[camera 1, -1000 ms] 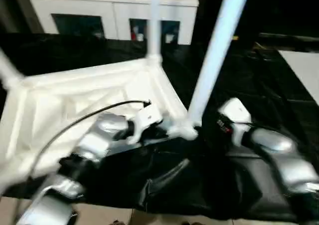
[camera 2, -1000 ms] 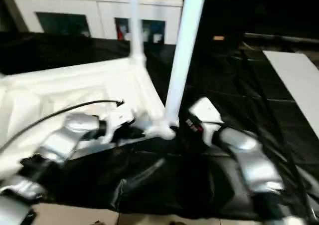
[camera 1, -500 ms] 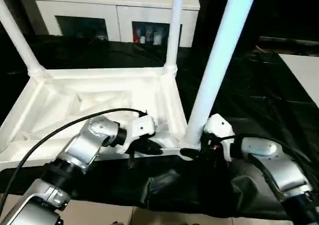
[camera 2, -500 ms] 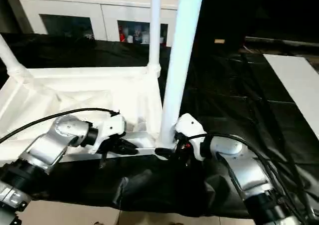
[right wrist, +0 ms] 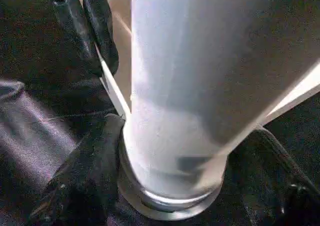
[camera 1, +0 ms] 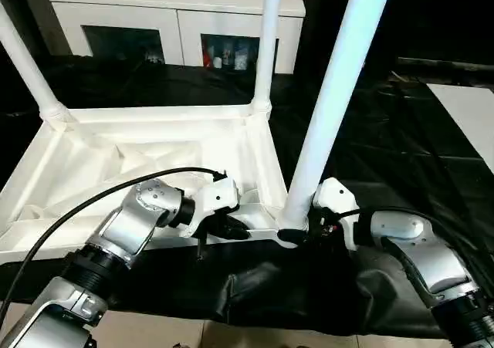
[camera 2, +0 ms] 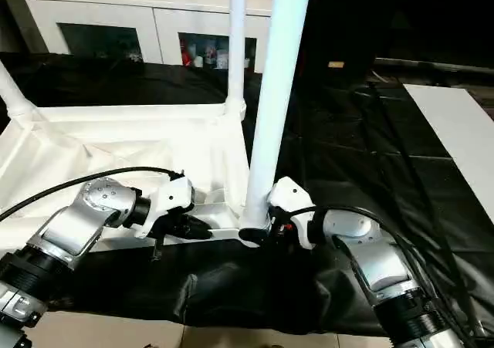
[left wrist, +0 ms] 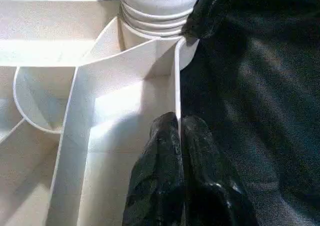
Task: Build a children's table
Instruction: Rotate leg to tighten
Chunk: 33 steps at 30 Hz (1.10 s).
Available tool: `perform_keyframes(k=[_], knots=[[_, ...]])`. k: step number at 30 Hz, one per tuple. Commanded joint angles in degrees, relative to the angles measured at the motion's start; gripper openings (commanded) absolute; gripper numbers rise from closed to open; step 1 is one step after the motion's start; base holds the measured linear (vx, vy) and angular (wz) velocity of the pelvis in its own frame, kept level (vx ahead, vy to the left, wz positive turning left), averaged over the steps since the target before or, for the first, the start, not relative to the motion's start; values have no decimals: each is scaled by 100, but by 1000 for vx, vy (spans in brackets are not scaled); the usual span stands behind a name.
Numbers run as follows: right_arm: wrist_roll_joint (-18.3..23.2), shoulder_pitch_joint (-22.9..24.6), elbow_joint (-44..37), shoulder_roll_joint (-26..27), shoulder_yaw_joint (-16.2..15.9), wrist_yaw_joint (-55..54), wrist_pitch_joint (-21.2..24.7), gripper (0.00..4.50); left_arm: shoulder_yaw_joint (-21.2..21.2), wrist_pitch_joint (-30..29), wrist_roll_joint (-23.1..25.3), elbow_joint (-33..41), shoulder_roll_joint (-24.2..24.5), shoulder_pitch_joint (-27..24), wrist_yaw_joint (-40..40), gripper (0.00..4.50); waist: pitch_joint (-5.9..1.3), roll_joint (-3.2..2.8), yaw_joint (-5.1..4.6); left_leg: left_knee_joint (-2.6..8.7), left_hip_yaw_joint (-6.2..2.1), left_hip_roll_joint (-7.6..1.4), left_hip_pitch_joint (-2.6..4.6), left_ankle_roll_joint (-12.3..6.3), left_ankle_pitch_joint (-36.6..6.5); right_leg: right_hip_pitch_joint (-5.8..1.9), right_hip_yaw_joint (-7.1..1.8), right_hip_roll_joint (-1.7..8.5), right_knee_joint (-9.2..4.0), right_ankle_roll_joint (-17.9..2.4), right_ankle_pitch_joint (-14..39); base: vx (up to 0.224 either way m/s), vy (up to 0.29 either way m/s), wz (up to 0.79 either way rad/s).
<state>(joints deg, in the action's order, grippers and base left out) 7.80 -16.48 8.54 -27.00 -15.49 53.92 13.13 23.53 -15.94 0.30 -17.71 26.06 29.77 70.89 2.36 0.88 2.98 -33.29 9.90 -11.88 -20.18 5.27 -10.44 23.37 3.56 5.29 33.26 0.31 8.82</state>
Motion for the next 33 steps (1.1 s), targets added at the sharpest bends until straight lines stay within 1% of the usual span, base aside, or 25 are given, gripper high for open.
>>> perform_keyframes(k=[1,2,3,5,6,7,8,9,11,12,13,14,15,17,18,20,22,24,25,27,28,30,31,32,33], knots=[[61,-86,113,67,158,-123,41,282,222,-67,79,-10,-1,-103,118,0,-299,13,-6,437,9,-84,-6,-172,-1757,-259,-187,204,-376,-1017,2030,0,0,0],[221,-85,231,340,360,-431,156,282,157,-93,85,-95,-84,-98,-53,0,-303,13,-8,436,9,-81,-5,-167,-1770,-258,-186,204,-380,-1012,2047,0,0,0],[277,-86,284,452,441,-569,203,280,124,-107,80,-135,-130,-93,-130,0,-297,19,-30,442,1,-75,-17,-124,-1833,-257,-177,201,-387,-990,2145,0,0,0],[306,-99,397,628,547,-826,251,275,67,-149,84,-217,-237,-71,-312,0,-295,22,-40,445,-6,-65,-18,-100,-1858,-258,-166,199,-399,-935,2271,0,0,0],[325,-106,456,724,601,-965,296,275,38,-176,92,-265,-302,-55,-422,0,-286,5,-70,446,-6,-67,-6,-72,-1934,-230,-168,202,-419,-914,2387,0,0,0],[313,-116,503,786,629,-1077,313,274,12,-195,98,-304,-356,-40,-517,0,-292,14,-77,441,-13,-63,8,-49,-1993,-233,-159,204,-435,-868,2495,0,0,0],[273,-181,782,1173,808,-1742,425,274,-150,-307,134,-554,-694,58,-1104,0,-286,-7,-97,448,-20,-61,6,-26,-2017,-217,-158,202,-442,-859,2520,0,0,0],[290,-225,933,1429,928,-2140,542,273,-231,-387,147,-710,-904,125,-1425,0,-264,0,-123,441,-13,-48,22,2,-2147,-183,-146,191,-478,-831,2704,0,0,0],[268,-287,1095,1673,1053,-2589,657,273,-296,-457,177,-864,-1096,190,-1743,0,-280,-4,-144,434,-39,-37,26,62,-2235,-199,-127,198,-480,-762,2879,0,0,0],[113,-425,1442,2061,1197,-3436,800,272,-376,-589,280,-1175,-1461,328,-2380,0,-287,-7,-158,448,-57,-34,10,88,-2233,-215,-116,202,-488,-698,2912,0,0,0],[-112,-538,1692,2234,1174,-3928,779,272,-453,-636,330,-1393,-1715,422,-2821,0,-278,-34,-188,454,-66,-30,8,125,-2283,-195,-111,195,-503,-659,2937,0,0,0],[-267,-611,1850,2332,1143,-4222,751,272,-505,-662,359,-1532,-1877,481,-3096,0,-264,-26,-206,441,-60,-23,42,174,-2388,-152,-103,184,-530,-625,3019,0,0,0],[-406,-694,2007,2428,1116,-4493,702,272,-549,-683,379,-1669,-2032,541,-3328,0,-276,-47,-205,430,-64,-11,71,172,-2446,-151,-97,188,-545,-611,3060,0,0,0],[-455,-886,2325,2695,1202,-5007,572,272,-595,-605,485,-1955,-2317,664,-3852,0,-278,-20,-218,422,-61,13,57,106,-2531,-159,-80,179,-580,-506,3166,0,0,0],[-534,-1098,2636,2913,1168,-5331,436,272,-596,-491,567,-2217,-2572,784,-4246,0,-288,-31,-238,414,-57,21,59,75,-2537,-138,-77,180,-598,-458,3194,0,0,0],[-619,-1215,2769,2990,1106,-5376,371,272,-586,-370,651,-2372,-2660,859,-4445,0,-299,-15,-238,399,-50,27,83,24,-2567,-124,-65,162,-611,-428,3162,0,0,0],[-649,-1369,2865,3084,1125,-5384,264,272,-550,-201,749,-2576,-2726,963,-4572,0,-296,-2,-233,401,-49,42,44,-60,-2531,-139,-53,164,-627,-316,3273,0,0,0],[-562,-1357,2661,3092,1219,-5233,106,272,-490,-44,815,-2607,-2680,1011,-4504,0,-300,5,-206,407,-48,31,30,-103,-2472,-141,-60,177,-629,-287,3260,0,0,0],[-571,-1313,2503,3058,1245,-5207,36,342,-468,-8,843,-2592,-2638,1016,-4426,0,-295,14,-203,417,-50,27,15,-116,-2472,-144,-55,175,-630,-282,3285,0,0,0],[-588,-1242,2298,2981,1240,-5172,-29,347,-413,95,884,-2581,-2548,1018,-4316,0,-300,0,-164,428,-49,19,9,-121,-2426,-145,-65,180,-631,-254,3249,0,0,0],[-614,-1090,1874,2787,1265,-5162,-37,360,-357,190,931,-2567,-2377,999,-4107,0,-301,8,-164,449,-69,10,-28,-104,-2377,-174,-66,187,-598,-252,3187,0,0,0],[-605,-1010,1660,2662,1267,-5085,14,386,-336,305,938,-2557,-2293,983,-3963,0,-310,13,-164,464,-74,7,-55,-99,-2301,-198,-75,178,-575,-252,3014,0,0,0],[-600,-939,1482,2533,1269,-5001,58,390,-343,401,939,-2582,-2227,974,-3830,0,-318,22,-183,473,-79,-1,-89,-100,-2226,-220,-77,185,-554,-289,2915,0,0,0],[-612,-872,1341,2373,1227,-4834,141,390,-337,448,915,-2541,-2162,944,-3689,0,-325,14,-179,468,-75,-7,-80,-107,-2183,-213,-81,187,-546,-312,2862,0,0,0],[-678,-701,1013,1907,1132,-4398,365,405,-343,463,867,-2443,-1985,874,-3420,0,-333,14,-160,451,-57,-22,-63,-144,-2079,-200,-102,189,-540,-398,2654,0,0,0]])
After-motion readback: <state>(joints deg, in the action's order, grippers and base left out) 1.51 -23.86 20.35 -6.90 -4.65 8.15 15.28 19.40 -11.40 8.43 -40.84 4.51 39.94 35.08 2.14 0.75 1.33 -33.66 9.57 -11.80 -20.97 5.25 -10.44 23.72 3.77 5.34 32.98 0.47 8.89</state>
